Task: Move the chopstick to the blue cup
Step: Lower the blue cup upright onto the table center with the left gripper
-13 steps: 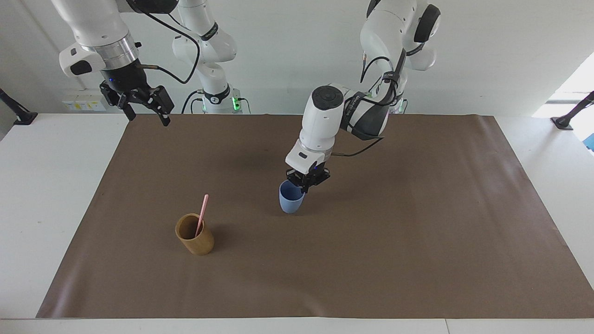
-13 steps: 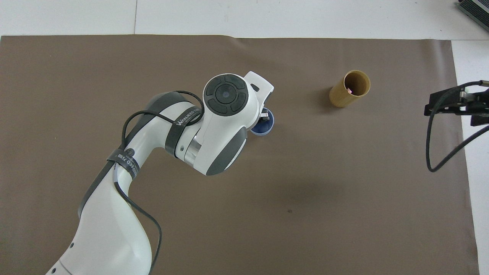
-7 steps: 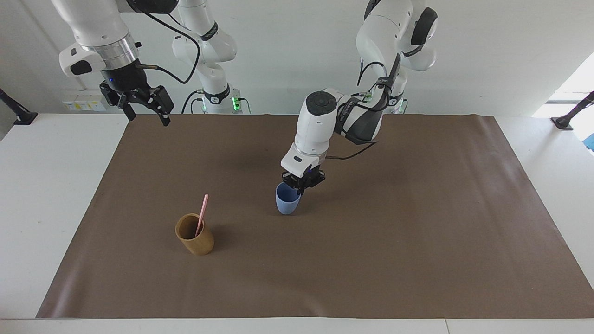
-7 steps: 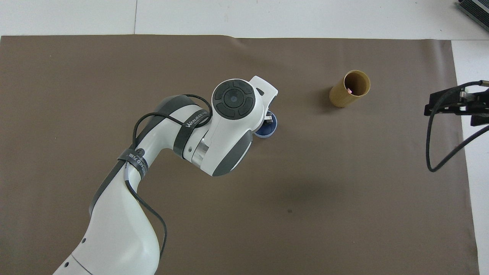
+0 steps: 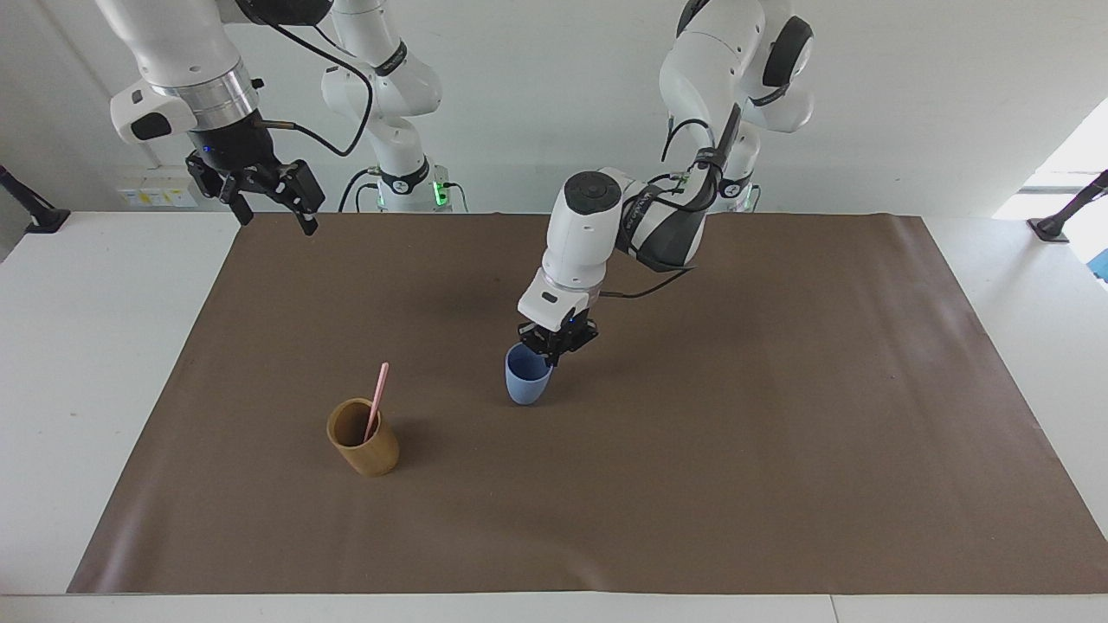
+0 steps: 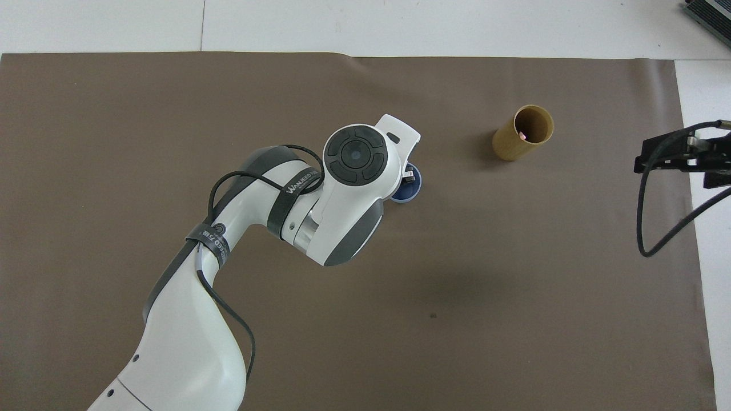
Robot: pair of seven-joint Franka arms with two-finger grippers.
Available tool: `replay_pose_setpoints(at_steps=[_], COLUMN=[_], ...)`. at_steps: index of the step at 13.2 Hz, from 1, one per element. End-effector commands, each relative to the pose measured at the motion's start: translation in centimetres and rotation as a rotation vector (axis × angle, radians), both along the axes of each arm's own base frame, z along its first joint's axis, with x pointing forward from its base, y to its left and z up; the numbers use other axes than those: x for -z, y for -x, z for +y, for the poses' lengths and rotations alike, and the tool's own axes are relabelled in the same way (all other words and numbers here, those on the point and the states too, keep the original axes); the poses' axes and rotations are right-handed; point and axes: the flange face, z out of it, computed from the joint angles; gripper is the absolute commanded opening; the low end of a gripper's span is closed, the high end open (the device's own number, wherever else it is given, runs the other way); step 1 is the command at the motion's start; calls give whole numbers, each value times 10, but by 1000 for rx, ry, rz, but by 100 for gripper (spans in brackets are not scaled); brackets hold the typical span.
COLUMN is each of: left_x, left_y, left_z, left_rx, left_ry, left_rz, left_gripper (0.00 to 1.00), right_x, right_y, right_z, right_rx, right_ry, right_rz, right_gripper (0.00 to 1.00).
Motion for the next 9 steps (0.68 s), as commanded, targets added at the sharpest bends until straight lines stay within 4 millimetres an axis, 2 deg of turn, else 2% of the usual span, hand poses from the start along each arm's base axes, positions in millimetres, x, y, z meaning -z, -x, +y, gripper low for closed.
replay_pose_setpoints(at_steps=[1,7,9], left_x=[-1,1,2], left_y=[-1,0,1], left_z=[-6,-5,-4], left_rx=[-17,-14,-14], left_ry=[8,-1,-2], left_rz=[-12,-2,-1], left_gripper=[5,8,14], right_x=[-1,-1,-1], right_y=[5,5,5], right_z=[-2,-2,-2], right_rx=[-16,-16,-16], right_ry=[-6,-6,-6], right_rz=[1,2,0], right_gripper=[100,100,100])
